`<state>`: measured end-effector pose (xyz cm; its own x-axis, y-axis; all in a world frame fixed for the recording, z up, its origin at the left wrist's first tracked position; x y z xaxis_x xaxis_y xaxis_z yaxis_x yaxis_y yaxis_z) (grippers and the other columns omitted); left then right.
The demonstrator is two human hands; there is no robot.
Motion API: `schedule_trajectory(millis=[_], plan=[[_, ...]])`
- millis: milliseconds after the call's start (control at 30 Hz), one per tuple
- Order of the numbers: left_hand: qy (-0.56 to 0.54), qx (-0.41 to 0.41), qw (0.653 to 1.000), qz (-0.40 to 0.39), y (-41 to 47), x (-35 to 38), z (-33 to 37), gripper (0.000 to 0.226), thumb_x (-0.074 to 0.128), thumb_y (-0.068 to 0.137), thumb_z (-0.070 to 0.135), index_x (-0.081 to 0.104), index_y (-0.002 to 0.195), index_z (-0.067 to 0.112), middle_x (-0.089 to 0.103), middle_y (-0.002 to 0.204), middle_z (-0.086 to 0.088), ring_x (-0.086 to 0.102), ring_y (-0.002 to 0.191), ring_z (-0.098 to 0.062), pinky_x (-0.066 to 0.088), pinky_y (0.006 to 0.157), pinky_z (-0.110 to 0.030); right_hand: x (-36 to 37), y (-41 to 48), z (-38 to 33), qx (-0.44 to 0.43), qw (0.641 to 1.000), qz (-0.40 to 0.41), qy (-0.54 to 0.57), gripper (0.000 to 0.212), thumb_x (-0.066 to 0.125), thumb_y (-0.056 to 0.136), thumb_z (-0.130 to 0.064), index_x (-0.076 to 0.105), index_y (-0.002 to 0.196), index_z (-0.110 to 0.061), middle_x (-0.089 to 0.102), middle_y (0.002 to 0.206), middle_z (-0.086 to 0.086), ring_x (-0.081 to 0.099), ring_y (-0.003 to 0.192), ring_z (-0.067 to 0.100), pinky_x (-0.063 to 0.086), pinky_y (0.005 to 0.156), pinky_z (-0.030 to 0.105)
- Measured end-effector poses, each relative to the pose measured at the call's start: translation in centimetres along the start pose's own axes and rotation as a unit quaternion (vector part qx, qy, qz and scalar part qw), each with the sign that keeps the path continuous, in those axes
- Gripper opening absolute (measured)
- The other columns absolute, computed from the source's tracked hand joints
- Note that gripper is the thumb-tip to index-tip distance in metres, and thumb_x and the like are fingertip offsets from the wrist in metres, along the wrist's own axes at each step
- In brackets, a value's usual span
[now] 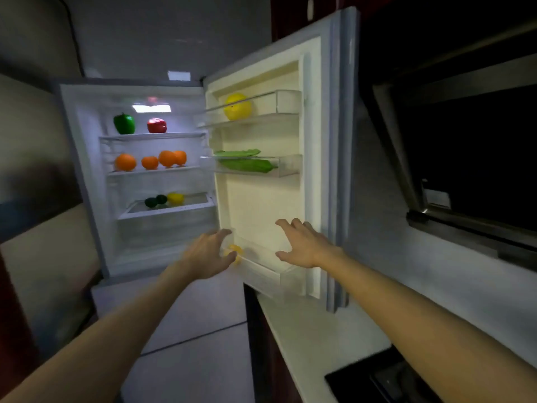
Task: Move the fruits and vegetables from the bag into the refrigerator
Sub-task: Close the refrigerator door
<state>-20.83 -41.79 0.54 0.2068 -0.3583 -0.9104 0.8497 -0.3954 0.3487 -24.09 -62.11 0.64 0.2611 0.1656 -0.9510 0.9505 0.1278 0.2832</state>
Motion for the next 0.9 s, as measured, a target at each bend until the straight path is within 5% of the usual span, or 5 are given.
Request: schedule_trajectory(millis=[333, 600, 900], plan=[[0.028, 0.089, 0.996, -0.005, 5.9, 4.4, 11.8, 0.064, 0.054, 0.089, 0.045, 0.033, 0.144, 0.020, 0.052, 0.131, -0.014, 0.049, 0.121, -0.033, 0.044, 0.095, -0.041, -3.9, -5.4, 12.0, 0.102, 0.995, -0.012, 0.006, 0.078, 0.055, 0.091, -0.046, 0.011, 0.151, -0.025, 0.030, 0.149, 0.016, 0.027, 0.138, 0.038, 0.037, 0.106, 0.047], [0.031, 0.125, 0.991, -0.019, 8.4, 5.8, 14.8, 0.067, 0.052, 0.090, 0.049, 0.029, 0.145, 0.019, 0.052, 0.130, -0.013, 0.051, 0.118, -0.033, 0.045, 0.093, -0.042, -4.9, -5.1, 17.0, 0.155, 0.988, -0.014, 0.020, 0.070, 0.059, 0.089, -0.043, 0.023, 0.146, -0.025, 0.042, 0.138, 0.013, 0.043, 0.125, 0.035, 0.045, 0.095, 0.042], [0.044, 0.106, 0.993, -0.042, 9.2, 6.0, 15.7, 0.067, 0.052, 0.090, 0.045, 0.025, 0.144, 0.015, 0.049, 0.128, -0.019, 0.048, 0.117, -0.038, 0.045, 0.094, -0.047, -2.2, -2.3, 17.8, 0.152, 0.986, -0.063, 0.034, 0.080, 0.052, 0.094, -0.046, 0.003, 0.154, -0.025, 0.018, 0.158, 0.014, 0.018, 0.145, 0.034, 0.025, 0.116, 0.043]])
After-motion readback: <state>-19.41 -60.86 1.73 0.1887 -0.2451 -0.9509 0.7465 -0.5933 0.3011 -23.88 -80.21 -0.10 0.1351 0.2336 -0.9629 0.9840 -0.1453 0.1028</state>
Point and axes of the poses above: each hand's wrist, its own y-axis towards the middle knuckle, its own x-axis out of the palm, z = x × y, the point moved 7 cm from there along y, towards the middle knuckle
